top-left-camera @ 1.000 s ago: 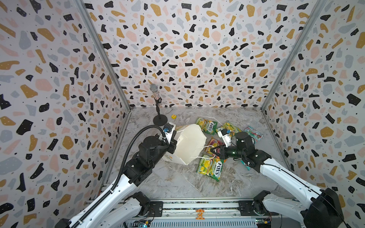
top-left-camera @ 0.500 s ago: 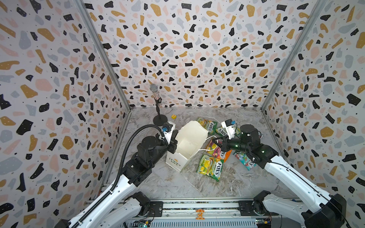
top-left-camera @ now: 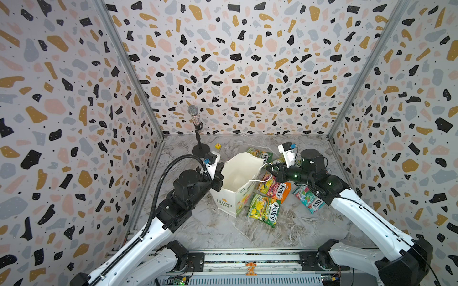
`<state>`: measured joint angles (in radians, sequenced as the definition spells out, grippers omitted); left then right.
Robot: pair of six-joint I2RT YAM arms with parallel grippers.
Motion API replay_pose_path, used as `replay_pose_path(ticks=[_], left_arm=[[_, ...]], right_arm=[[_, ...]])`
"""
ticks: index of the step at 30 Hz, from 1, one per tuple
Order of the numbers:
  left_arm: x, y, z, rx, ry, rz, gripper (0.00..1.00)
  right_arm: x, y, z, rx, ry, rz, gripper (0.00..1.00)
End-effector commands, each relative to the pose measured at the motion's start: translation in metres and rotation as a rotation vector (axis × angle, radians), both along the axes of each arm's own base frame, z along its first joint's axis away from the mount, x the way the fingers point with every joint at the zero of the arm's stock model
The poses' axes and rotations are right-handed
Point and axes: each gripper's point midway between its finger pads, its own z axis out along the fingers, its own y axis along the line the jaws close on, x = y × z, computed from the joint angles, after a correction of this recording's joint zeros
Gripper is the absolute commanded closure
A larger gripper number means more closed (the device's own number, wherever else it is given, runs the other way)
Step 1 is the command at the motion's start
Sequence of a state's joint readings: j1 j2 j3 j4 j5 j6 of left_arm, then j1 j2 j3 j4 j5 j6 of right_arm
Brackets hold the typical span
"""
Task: Take the snacks out of the paper bag
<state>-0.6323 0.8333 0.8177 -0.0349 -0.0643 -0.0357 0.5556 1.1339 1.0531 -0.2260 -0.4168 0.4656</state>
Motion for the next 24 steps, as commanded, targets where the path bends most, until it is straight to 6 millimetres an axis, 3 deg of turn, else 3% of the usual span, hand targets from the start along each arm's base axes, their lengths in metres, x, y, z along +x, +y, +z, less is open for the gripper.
replay_pose_path(ticks=[1,5,7,12,14,18,24], left_arm=[[0.002,-0.001,0.03,-0.071,-0.064,0.005,1.0],[0.005,-0.001,0.024,-0.054,-0.049,0.014,1.0],[0.006,0.0,0.023,-0.053,-0.049,0.022,1.0],[0.009,0.004,0.021,-0.04,-0.05,0.048,0.55],[0.009,0.006,0.022,-0.036,-0.054,0.059,0.44],[0.007,0.009,0.028,-0.025,-0.075,0.065,0.26],[-0.003,0.015,0.042,-0.03,-0.14,0.057,0.09]], right_arm=[[0.005,0.003,0.017,0.015,-0.044,-0.001,1.0],[0.009,0.006,0.004,0.001,-0.021,0.0,0.99],[0.011,0.005,-0.004,-0.011,-0.007,-0.011,0.91],[0.015,-0.002,-0.009,-0.033,-0.011,-0.054,0.56],[0.016,-0.007,-0.006,-0.046,-0.026,-0.078,0.46],[0.015,-0.018,0.0,-0.066,-0.063,-0.12,0.35],[0.008,-0.024,0.019,-0.05,-0.134,-0.122,0.25]])
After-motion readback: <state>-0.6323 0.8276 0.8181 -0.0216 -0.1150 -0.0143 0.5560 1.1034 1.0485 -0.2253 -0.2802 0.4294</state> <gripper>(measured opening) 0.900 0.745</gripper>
